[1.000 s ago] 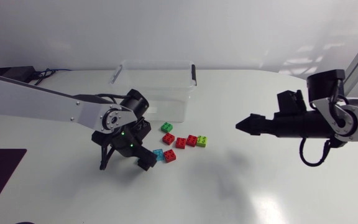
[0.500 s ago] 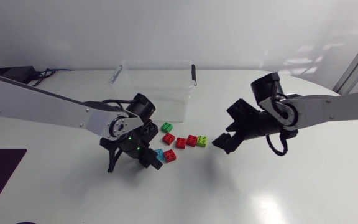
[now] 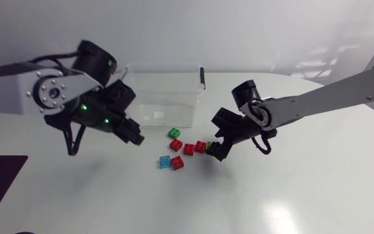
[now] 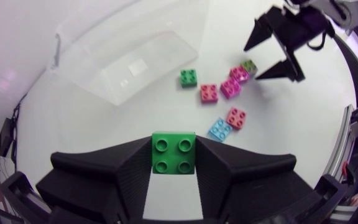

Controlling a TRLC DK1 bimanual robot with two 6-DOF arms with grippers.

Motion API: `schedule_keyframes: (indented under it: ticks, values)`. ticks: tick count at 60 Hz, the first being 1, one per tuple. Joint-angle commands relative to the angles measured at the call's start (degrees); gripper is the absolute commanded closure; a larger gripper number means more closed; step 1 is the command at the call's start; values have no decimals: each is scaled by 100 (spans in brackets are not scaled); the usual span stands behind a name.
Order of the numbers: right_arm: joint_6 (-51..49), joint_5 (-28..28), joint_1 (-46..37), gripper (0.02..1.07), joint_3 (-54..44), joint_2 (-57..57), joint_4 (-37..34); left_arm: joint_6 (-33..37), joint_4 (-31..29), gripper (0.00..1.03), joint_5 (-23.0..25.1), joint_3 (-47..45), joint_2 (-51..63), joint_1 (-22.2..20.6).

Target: Place the duplo bricks in the container

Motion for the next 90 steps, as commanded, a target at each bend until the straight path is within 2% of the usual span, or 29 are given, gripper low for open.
schedule_keyframes:
  ticks: [1, 6, 11, 16, 17, 24, 27, 31, 33, 40, 42, 47, 57, 62, 67, 73, 82, 90]
  values:
    - [-146, 59, 23, 10, 207, 342, -94, 189, -52, 84, 161, 496, -151, 267]
    - [-155, 156, 32, 19, 286, 483, -120, 189, 9, 84, 311, 874, -80, 452]
    - [-181, 174, 32, 38, 365, 562, -252, 154, 247, 84, 390, 1138, 78, 540]
    - [-260, 174, 32, 75, 356, 536, -384, 31, 721, 83, 407, 1323, 368, 637]
    - [-269, 182, 32, 78, 347, 509, -410, 4, 800, 83, 416, 1358, 438, 654]
    - [-278, 270, 67, 85, 154, 131, -691, -189, 1416, 82, 434, 1560, 957, 742]
    - [-260, 288, 67, 85, 40, -168, -762, -251, 1785, 81, 442, 1621, 1212, 733]
    - [-234, 376, 75, 85, -48, -598, -955, -356, 1943, 80, 442, 1885, 1598, 742]
    - [-199, 411, 84, 85, -57, -792, -1043, -444, 2040, 75, 442, 1990, 1748, 760]
    - [-41, 499, 163, 85, 128, -1468, -1517, -523, 2259, 28, 425, 2360, 2258, 804]
    - [30, 499, 190, 85, 251, -1600, -1693, -514, 2295, 18, 425, 2395, 2310, 804]
    - [188, 508, 295, 85, 637, -1837, -2054, -514, 2418, 7, 425, 2342, 2249, 821]
    - [539, 675, 559, 85, 1534, -1890, -2405, -576, 2716, 5, 469, 1709, 1273, 874]
    - [724, 754, 620, 85, 2105, -1626, -2440, -409, 2462, 6, 856, 1296, 711, 900]
    - [891, 815, 673, 85, 2659, -1275, -2484, -84, 1890, 6, 1348, 892, 280, 909]
    - [1049, 912, 735, 85, 3256, -792, -2475, 382, 1591, 6, 1611, 215, -80, 804]
    - [1269, 973, 805, 84, 4135, 17, -2432, 980, 1495, 6, 1647, -664, -256, 531]
    - [1383, 1035, 840, 83, 4953, 747, -2432, 1323, 1591, 6, 1655, -1094, -80, 408]
